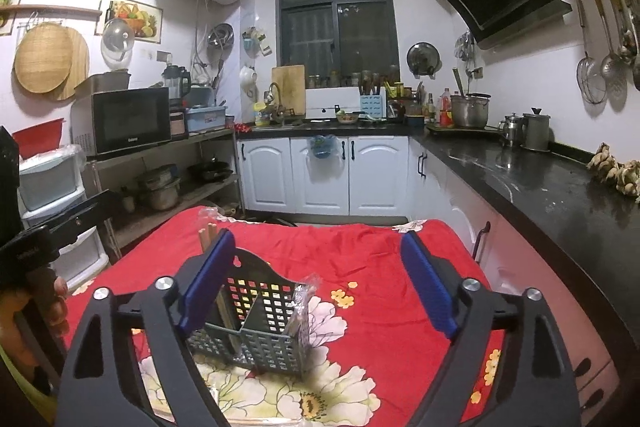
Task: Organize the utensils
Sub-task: 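Open both tools and withdraw them from the caddy over the chopstick pile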
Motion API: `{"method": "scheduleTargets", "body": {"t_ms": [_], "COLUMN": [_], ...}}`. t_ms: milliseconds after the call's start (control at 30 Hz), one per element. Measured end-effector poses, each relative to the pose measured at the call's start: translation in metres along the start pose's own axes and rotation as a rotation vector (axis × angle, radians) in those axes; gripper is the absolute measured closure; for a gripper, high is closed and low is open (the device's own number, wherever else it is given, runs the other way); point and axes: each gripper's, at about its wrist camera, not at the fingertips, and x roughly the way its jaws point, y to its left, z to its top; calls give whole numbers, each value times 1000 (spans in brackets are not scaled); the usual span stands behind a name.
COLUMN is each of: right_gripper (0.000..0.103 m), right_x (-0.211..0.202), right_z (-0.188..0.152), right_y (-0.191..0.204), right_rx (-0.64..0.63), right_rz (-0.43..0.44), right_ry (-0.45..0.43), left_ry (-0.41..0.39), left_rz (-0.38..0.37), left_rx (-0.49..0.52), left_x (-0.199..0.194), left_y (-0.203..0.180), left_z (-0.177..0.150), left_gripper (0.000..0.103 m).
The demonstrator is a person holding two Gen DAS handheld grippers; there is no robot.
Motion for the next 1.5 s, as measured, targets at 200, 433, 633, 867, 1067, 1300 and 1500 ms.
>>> {"method": "scheduleTargets", "body": {"t_ms": [200, 433, 633, 867, 1067, 1300, 1500], "right_gripper": [17, 17, 13, 12, 12, 12, 12], "right_x": [-10, -24, -31, -38, -40, -40, -38], "right_z": [-2, -5, -7, -21, -31, -45, -59], "right_y": [3, 5, 6, 10, 15, 21, 26], "right_rx": [-5, -13, -13, -26, -41, -64, -70], "right_rz": [14, 20, 25, 34, 48, 61, 75], "right_ry": [0, -6, -1, 23, 53, 91, 128], "left_ry": [18, 37, 61, 100, 121, 157, 187], "left_rz": [1, -5, -7, -7, 1, 36, 61], "left_rx": [-11, -15, -27, -29, -28, -47, -91], "left_x": [-12, -22, -29, -35, -43, -51, -55], "left_y": [3, 6, 7, 5, 5, 15, 28], "left_z": [-7, -15, -25, -36, -48, -63, -79], "left_gripper": [10, 10, 10, 10, 10, 10, 10]}}
